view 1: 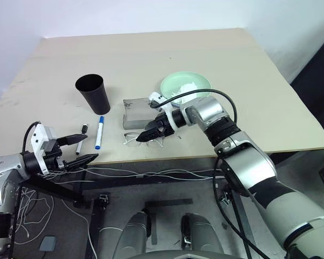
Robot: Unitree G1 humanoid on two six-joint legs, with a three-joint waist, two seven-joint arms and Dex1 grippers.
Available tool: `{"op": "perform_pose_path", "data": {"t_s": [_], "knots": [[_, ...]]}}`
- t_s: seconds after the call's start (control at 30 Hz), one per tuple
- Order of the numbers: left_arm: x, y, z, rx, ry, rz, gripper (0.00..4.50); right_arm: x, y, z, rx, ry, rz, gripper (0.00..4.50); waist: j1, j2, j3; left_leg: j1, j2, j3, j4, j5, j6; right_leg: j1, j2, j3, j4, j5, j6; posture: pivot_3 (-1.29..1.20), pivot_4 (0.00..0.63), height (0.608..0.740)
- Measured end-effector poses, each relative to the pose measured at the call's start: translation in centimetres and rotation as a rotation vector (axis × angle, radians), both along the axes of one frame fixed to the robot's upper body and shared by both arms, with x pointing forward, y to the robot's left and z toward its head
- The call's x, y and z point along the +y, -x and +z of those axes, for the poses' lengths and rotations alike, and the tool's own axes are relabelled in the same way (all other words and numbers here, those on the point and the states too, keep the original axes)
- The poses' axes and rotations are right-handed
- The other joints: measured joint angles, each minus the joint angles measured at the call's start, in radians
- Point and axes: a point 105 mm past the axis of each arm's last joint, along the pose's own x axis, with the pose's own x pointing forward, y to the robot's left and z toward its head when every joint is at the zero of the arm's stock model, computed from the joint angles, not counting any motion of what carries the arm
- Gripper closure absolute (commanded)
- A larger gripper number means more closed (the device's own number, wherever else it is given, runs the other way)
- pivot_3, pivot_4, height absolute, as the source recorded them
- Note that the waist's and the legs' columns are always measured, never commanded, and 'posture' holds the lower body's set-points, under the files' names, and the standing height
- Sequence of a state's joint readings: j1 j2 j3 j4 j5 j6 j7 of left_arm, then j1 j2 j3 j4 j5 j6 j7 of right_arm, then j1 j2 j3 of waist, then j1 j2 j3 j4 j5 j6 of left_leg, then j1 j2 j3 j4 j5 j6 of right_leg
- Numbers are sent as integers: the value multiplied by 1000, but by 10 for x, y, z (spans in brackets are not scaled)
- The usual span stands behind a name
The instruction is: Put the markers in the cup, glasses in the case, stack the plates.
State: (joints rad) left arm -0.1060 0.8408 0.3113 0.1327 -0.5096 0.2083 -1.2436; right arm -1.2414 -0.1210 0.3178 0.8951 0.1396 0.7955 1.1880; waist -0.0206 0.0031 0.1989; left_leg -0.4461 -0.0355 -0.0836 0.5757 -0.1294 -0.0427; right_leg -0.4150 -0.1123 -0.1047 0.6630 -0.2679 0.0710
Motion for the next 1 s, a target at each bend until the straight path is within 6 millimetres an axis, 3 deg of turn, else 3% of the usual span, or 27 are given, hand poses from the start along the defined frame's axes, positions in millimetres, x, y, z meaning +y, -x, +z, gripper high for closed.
{"op": "perform_pose_path", "data": {"t_s": [0.13, 0.33, 0.8, 1.0], "knots": [[-5, -1, 4, -20, -13, -7, 0, 2, -3, -4, -21, 46, 8, 205, -1, 0, 0, 0, 0, 0, 0, 0, 0, 0, 0, 0, 0, 0, 0, 0, 150, 740], [-9, -5, 9, -53, -29, 10, 0, -1, -2, -11, -25, 94, 41, 1992, -1, 0, 0, 0, 0, 0, 0, 0, 0, 0, 0, 0, 0, 0, 0, 0, 150, 740], [-20, -9, 14, -77, -27, 23, 0, 1, 0, -16, -46, 135, 66, 1992, -1, 0, 0, 0, 0, 1, 0, 0, 0, 0, 0, 1, 1, 0, 0, 0, 150, 740], [-26, -7, 14, -83, -18, 19, 0, 3, -1, -20, -49, 153, 63, 3951, -1, 0, 0, 0, 0, 0, 0, 0, 0, 0, 1, 1, 1, 0, 0, 0, 150, 740]]}}
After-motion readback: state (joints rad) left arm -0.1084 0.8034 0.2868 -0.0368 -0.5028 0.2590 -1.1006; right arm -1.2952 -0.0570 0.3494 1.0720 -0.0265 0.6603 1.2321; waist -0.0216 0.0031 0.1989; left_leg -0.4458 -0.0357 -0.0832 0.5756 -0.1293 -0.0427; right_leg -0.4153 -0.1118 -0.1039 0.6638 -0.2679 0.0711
